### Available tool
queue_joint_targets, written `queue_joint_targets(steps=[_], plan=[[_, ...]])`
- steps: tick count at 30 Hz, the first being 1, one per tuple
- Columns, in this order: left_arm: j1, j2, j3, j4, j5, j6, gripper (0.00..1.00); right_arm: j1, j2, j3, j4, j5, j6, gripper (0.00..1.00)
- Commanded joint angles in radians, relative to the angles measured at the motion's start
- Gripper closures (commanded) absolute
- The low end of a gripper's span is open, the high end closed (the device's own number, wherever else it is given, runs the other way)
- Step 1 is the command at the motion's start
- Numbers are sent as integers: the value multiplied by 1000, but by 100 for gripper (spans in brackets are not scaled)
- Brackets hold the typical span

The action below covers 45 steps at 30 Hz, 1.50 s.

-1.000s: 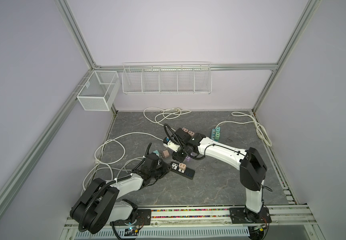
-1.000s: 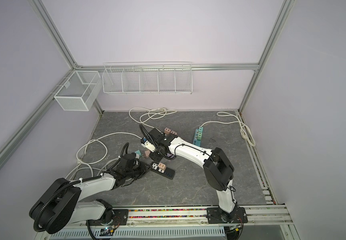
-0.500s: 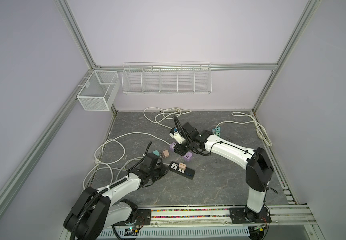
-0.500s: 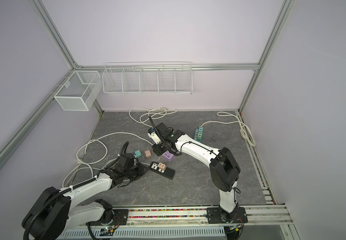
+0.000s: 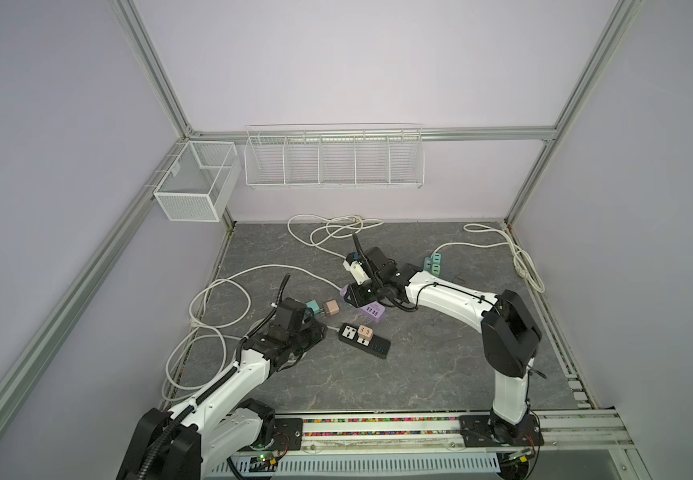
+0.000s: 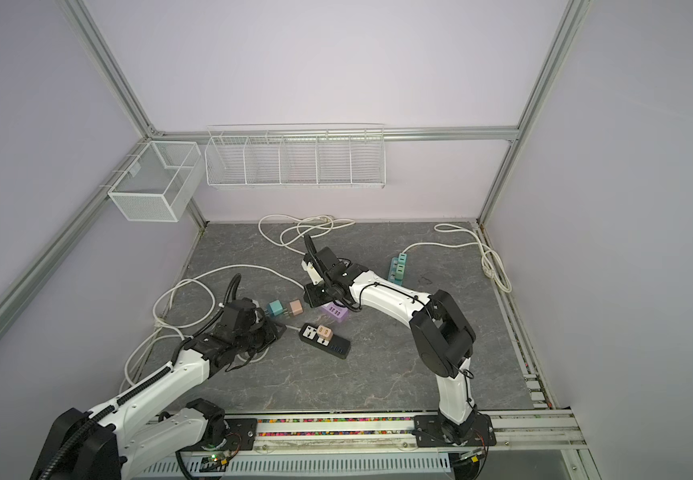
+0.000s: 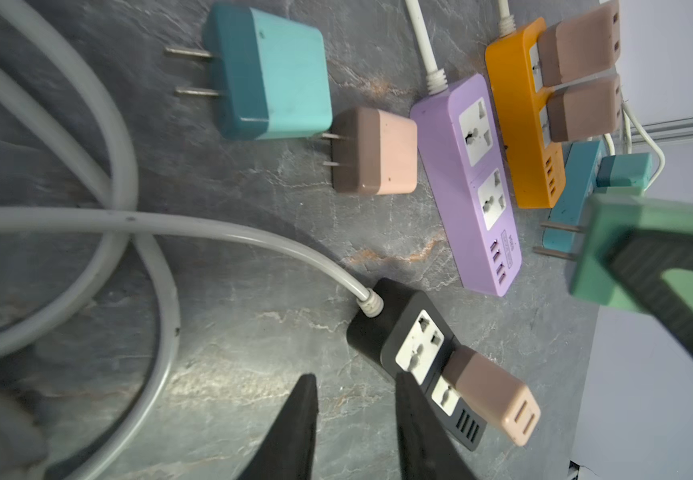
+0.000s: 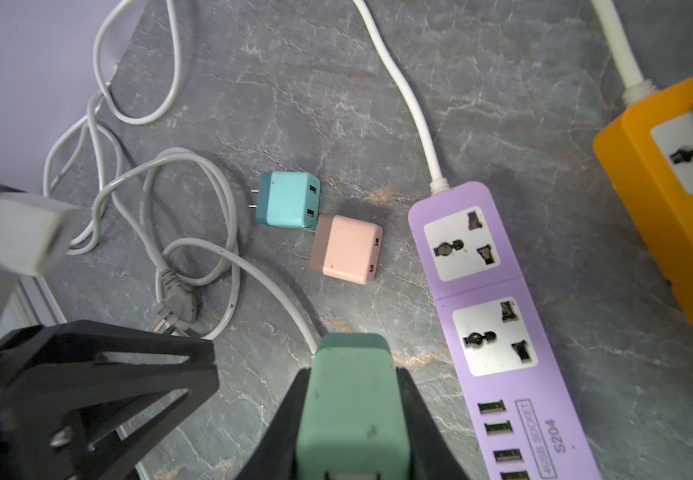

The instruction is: Pull the plug off the socket

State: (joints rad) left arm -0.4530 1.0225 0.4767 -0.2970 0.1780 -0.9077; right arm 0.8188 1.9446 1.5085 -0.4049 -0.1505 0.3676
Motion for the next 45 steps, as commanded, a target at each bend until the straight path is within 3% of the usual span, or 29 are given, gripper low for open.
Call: queue_joint_targets(steps=[1, 17, 31, 45], plan=[[21, -20, 49, -63, -17, 48, 65, 3, 30, -23, 73, 7, 60, 84], [25, -39, 54, -73, -52, 37, 63, 16, 161, 39, 108, 22, 70, 84], [25, -25, 28, -42, -40, 26, 63, 39, 227, 89, 144, -34, 83, 83], [27, -37, 13, -46, -41, 23, 63, 53, 246, 67, 179, -41, 111, 74]])
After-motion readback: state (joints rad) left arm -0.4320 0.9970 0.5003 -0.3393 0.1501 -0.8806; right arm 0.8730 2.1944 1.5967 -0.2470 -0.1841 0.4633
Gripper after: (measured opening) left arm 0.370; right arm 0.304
